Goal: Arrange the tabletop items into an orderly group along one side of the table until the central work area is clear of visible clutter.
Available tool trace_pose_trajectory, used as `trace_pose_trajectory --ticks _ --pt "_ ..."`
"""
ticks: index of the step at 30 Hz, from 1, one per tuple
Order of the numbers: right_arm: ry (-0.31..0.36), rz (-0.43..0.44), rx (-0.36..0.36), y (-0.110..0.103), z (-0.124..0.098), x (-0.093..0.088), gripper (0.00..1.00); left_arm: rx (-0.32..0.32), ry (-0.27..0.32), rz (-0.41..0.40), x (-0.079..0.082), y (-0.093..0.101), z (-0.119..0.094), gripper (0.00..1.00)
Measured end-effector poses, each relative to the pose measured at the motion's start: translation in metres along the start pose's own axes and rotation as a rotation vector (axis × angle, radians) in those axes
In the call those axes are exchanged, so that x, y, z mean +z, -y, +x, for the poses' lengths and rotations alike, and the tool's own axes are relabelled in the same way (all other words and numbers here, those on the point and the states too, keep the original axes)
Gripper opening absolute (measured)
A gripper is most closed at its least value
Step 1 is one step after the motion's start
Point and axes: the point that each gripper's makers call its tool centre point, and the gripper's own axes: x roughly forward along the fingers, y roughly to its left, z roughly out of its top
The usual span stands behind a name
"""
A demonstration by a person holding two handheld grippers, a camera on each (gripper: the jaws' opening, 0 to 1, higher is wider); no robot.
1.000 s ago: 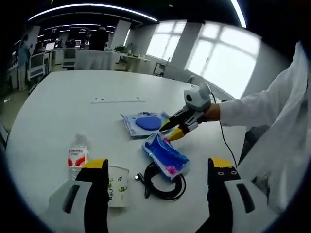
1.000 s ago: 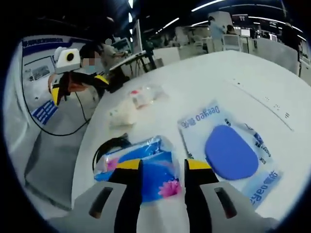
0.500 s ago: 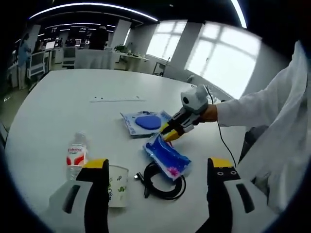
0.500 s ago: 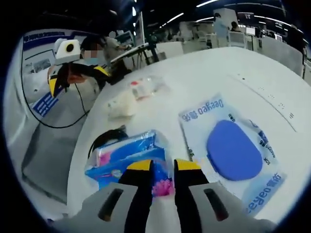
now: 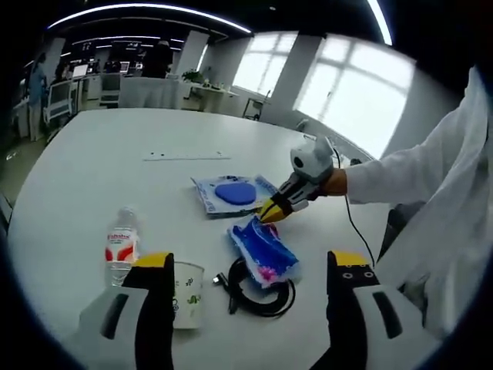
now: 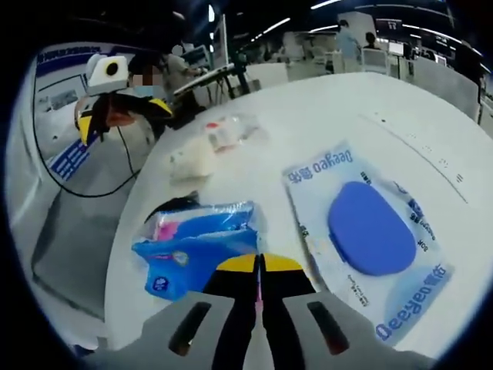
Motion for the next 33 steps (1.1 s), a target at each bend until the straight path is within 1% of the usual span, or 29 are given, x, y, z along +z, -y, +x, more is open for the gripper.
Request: trace_pose_trajectory --ticks 3,8,11,14,17,19,21,23,33 --pt "0.008 0.015 -0.002 -0.002 -0.001 0.000 0.00 -0.004 -0.001 0.002 0.000 0.001 0.001 0.83" --pt "0.041 0.045 -0.008 -0.005 -0.006 0.002 0.00 -0.008 -0.002 0.002 0.000 0.004 0.002 0.83" --pt "0.047 0.065 -0.012 -0.005 -0.008 -0.001 0.00 -0.012 -0.005 0.004 -0.001 0.005 0.004 0.83" --pt "0.069 0.086 -0.022 -0.007 -0.011 -0.001 0.00 -0.015 -0.013 0.007 -0.003 0.006 0.006 0.82" --pt "0.089 0.116 -0.029 -0.007 -0.015 0.000 0.00 -0.021 -0.009 0.001 -0.002 0.008 0.007 0.82" --pt "0.112 0.128 -0.030 -0.008 -0.017 0.002 0.00 -0.024 -0.008 0.005 -0.001 0.009 0.008 0.82" --pt "0.141 0.162 -0.032 -0.009 -0.019 0.004 0.00 -0.026 -0.009 0.008 0.000 0.010 0.009 0.82" --pt "0.149 0.161 -0.037 -0.010 -0.022 0.004 0.00 -0.027 -0.009 0.008 0.001 0.010 0.009 0.82" --pt "0.209 0.211 -0.045 -0.018 -0.031 0.008 0.00 -0.034 -0.006 0.016 0.005 0.014 0.013 0.81"
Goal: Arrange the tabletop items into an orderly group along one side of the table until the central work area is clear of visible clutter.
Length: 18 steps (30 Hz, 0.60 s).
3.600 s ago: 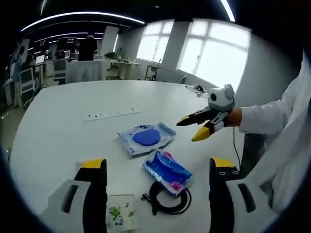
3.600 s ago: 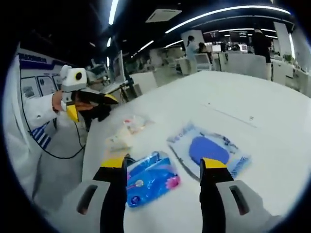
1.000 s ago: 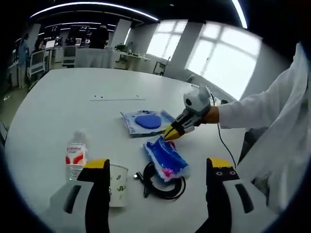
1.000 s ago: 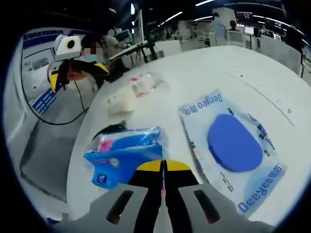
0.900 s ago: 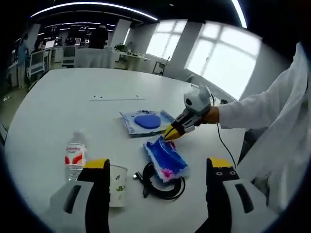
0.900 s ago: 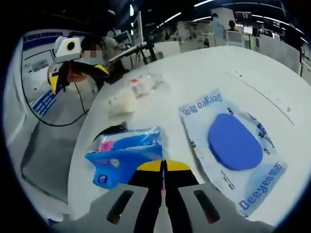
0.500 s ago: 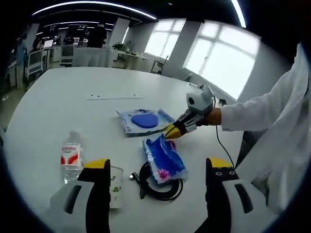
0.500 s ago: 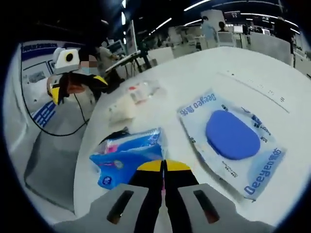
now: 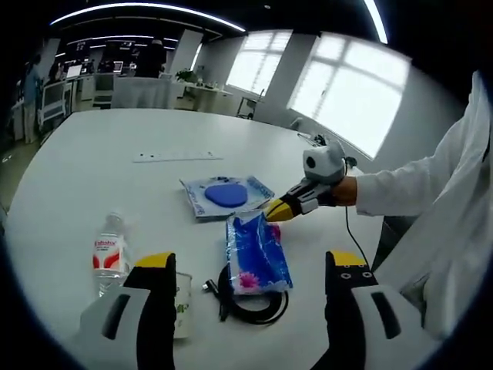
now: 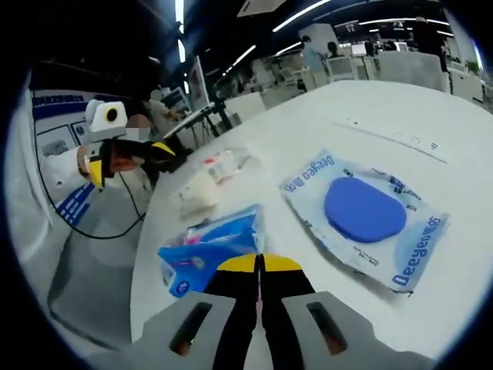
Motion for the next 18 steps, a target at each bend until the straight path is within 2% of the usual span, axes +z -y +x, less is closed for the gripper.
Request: trace_pose_trajectory --ticks 18 --pt "0.121 0.059 -0.031 -0.006 -0.020 0.016 0.00 -0.012 -0.001 0.002 0.005 0.007 0.009 0.80"
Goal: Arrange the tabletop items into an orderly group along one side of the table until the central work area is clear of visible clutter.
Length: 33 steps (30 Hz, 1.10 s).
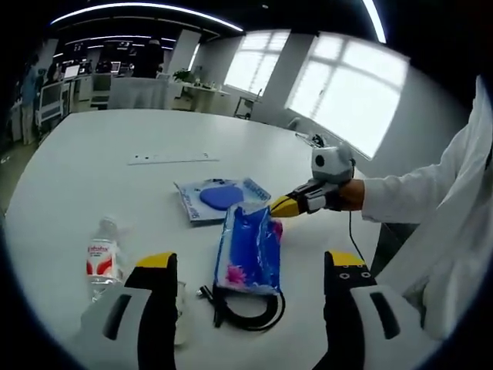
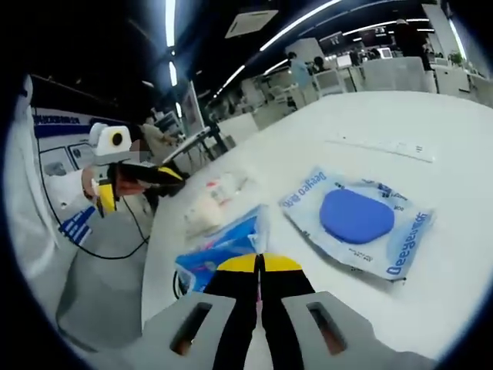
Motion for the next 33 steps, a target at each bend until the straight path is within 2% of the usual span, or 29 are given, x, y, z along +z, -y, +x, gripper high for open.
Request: trace_pose_trajectory --ticks 12,18,33 --pt "0.082 0.009 -0.034 -0.001 -0.015 0.022 0.00 -0.008 0.007 0.011 0.011 0.003 0.007 0.79" --pt "0.130 0.005 -0.054 -0.008 -0.022 0.036 0.00 -0.007 0.012 0.027 0.017 0.004 0.009 0.78" --pt "0.281 -0.006 -0.128 -0.007 -0.043 0.078 0.00 0.023 0.040 0.046 0.035 0.005 0.017 0.72"
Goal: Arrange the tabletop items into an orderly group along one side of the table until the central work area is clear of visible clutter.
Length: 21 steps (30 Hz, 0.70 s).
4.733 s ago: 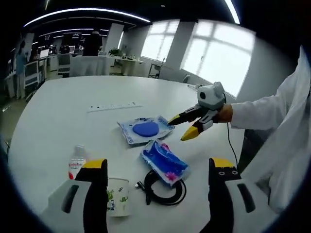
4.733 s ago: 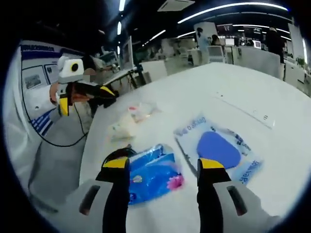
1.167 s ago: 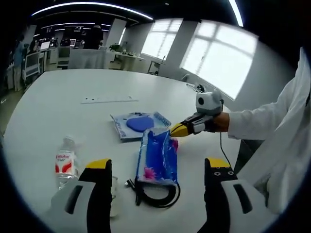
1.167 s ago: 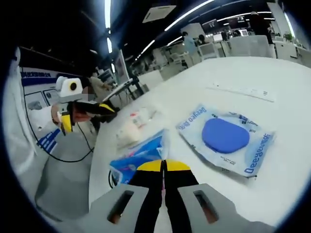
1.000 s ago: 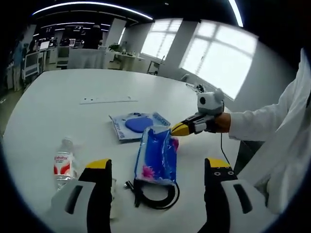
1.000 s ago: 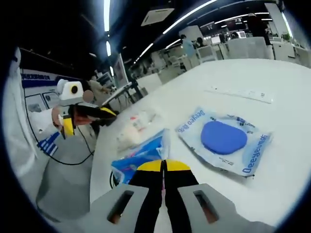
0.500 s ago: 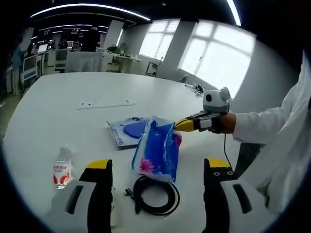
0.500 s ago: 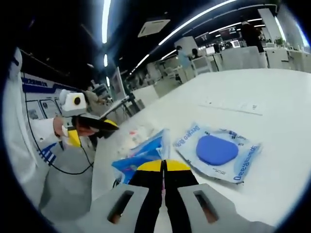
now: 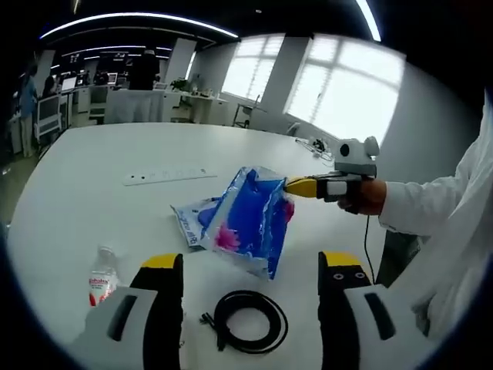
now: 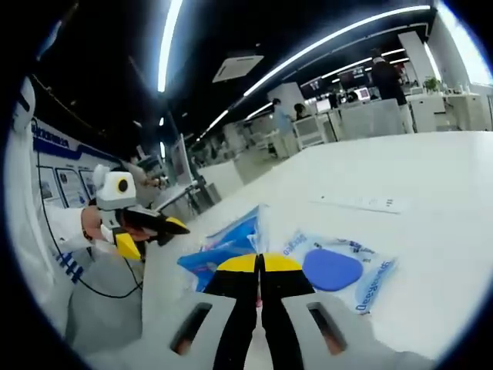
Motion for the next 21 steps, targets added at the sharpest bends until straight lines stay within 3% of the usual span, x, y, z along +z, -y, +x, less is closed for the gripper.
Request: trace_pose_trajectory --ticks 5,13,21 --pt "0.060 0.009 -0.029 0.000 -0.004 0.017 0.00 0.048 -0.004 -0.008 0.003 -0.006 0.007 0.67" --pt "0.124 0.024 -0.051 -0.004 -0.010 0.032 0.00 0.065 0.005 0.007 0.011 0.002 0.019 0.56" --pt "0.157 0.047 -0.060 -0.006 -0.016 0.034 0.00 0.067 -0.017 0.069 0.013 0.007 0.028 0.29"
